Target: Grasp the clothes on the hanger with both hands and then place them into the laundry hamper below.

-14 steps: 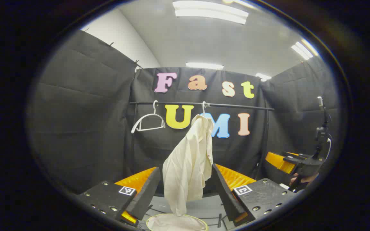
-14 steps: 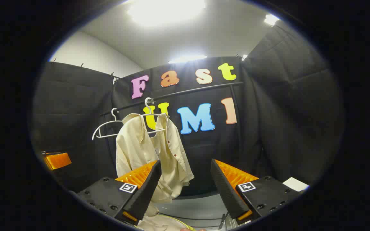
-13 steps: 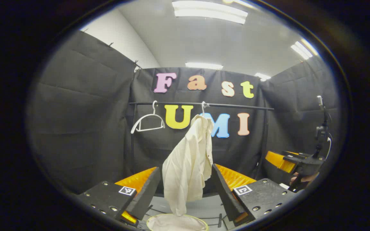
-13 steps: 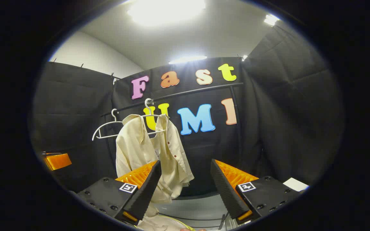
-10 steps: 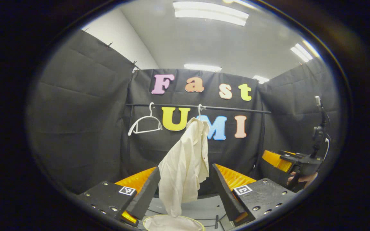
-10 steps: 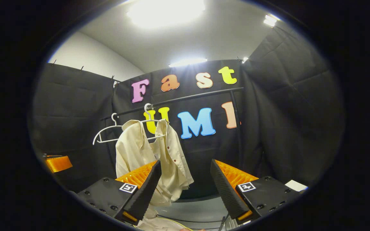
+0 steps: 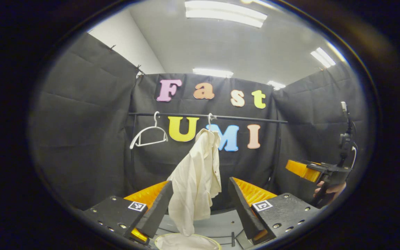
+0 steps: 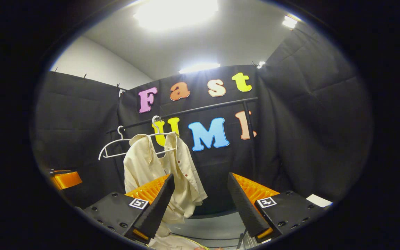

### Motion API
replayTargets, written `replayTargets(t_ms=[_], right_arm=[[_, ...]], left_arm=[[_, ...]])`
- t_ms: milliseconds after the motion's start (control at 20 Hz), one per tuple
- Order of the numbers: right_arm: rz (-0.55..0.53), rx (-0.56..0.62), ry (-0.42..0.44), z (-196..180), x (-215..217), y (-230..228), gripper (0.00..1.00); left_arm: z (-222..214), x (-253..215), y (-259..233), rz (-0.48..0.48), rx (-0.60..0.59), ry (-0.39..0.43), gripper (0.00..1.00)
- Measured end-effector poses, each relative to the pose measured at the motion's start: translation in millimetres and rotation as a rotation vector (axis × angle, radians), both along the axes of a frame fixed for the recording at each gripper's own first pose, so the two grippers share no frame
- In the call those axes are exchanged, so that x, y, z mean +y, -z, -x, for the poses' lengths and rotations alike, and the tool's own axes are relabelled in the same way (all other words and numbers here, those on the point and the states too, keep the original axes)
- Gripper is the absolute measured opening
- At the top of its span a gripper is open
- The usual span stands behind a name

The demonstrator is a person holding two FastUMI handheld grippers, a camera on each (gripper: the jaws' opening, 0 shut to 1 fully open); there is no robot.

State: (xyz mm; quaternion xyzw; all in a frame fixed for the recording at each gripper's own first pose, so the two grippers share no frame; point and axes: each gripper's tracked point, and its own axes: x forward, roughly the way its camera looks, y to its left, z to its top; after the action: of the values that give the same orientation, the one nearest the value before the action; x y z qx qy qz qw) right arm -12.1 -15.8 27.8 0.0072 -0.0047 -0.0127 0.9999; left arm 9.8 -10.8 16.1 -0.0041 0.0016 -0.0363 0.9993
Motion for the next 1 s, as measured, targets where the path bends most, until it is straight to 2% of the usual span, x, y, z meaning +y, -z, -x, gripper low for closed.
replayTargets(t_ms=[250, 550, 750, 800, 1000], right_arm=[[0.018, 0.041, 0.015, 9.4, -2.5, 17.5, 0.97], [0.034, 0.078, 0.043, 13.0, -8.0, 29.6, 0.97], [0.028, 0.079, 0.054, 8.6, -9.5, 26.8, 0.97], [0.026, 0.078, 0.058, 6.8, -10.2, 25.0, 0.92], [0.019, 0.059, 0.058, -1.6, -6.5, 13.2, 0.92]], left_arm=[[8.6, 8.9, 26.6, 0.016, 0.029, -0.022, 0.95], [4.8, 6.8, 43.1, 0.012, 0.058, -0.013, 0.96], [-1.6, 1.4, 37.6, 0.015, 0.052, -0.002, 0.95], [-3.0, 0.2, 34.6, 0.011, 0.050, 0.000, 0.96], [-7.1, -9.6, 19.3, 0.013, 0.032, 0.008, 0.94]])
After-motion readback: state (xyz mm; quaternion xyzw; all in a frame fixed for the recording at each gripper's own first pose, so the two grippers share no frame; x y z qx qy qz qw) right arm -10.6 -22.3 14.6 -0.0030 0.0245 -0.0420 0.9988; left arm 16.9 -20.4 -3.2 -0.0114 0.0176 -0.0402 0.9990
